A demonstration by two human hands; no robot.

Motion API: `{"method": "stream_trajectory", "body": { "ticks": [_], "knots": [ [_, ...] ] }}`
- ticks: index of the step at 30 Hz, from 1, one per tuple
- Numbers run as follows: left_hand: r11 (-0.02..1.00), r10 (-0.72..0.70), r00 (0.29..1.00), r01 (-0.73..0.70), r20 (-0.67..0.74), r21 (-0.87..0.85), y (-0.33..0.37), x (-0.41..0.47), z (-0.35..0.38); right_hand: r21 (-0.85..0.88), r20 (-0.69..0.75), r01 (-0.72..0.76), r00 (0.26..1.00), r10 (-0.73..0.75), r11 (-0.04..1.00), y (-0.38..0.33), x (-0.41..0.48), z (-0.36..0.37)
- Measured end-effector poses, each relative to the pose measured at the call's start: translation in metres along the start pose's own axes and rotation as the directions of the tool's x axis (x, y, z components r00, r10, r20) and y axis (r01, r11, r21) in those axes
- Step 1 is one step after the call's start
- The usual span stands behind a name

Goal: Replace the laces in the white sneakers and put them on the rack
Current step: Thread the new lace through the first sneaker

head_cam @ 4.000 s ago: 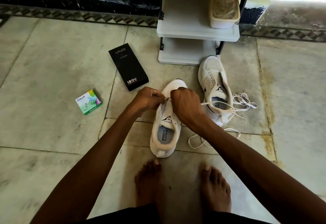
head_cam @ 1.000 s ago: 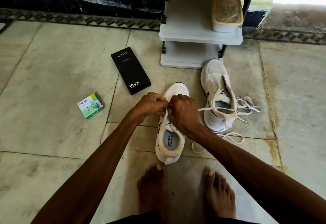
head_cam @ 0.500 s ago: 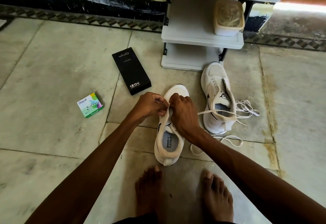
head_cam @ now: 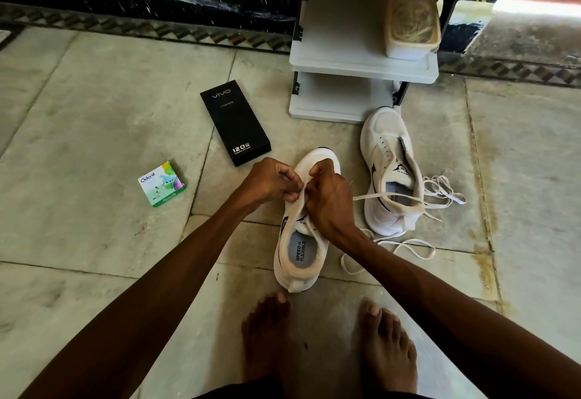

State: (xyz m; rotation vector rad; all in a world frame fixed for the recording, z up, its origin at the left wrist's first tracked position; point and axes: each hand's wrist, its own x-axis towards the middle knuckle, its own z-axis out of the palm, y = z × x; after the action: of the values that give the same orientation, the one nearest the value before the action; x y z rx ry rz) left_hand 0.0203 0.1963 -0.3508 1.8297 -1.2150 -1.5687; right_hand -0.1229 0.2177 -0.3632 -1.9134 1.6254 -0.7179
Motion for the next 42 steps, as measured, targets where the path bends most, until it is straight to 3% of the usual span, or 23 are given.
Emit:
{"method": "stream_trajectory", "body": {
  "ticks": [8, 17, 23, 42],
  "knots": [
    [0.999, -0.005, 0.999, 0.007, -0.050, 0.043, -0.001, 0.000, 0.006, 0.065, 0.036, -0.258, 0.966, 0.256, 0.964, -0.011, 0.005, -0.002],
    [0.999, -0.033, 0.993, 0.035, -0.110, 0.016, -0.013, -0.004, 0.012, 0.073, 0.046, -0.429, 0.903, 0.427, 0.900, -0.020, 0.006, -0.002],
    [0.999, -0.028, 0.995, 0.024, -0.092, -0.044, -0.014, -0.007, 0.011, 0.181, 0.072, -0.569, 0.821, 0.566, 0.802, -0.027, 0.010, -0.007],
    [0.973, -0.023, 0.995, 0.000, -0.096, -0.230, -0.023, -0.016, 0.018, 0.101, 0.207, -0.567, 0.816, 0.540, 0.818, -0.023, 0.019, -0.016]
  ]
}}
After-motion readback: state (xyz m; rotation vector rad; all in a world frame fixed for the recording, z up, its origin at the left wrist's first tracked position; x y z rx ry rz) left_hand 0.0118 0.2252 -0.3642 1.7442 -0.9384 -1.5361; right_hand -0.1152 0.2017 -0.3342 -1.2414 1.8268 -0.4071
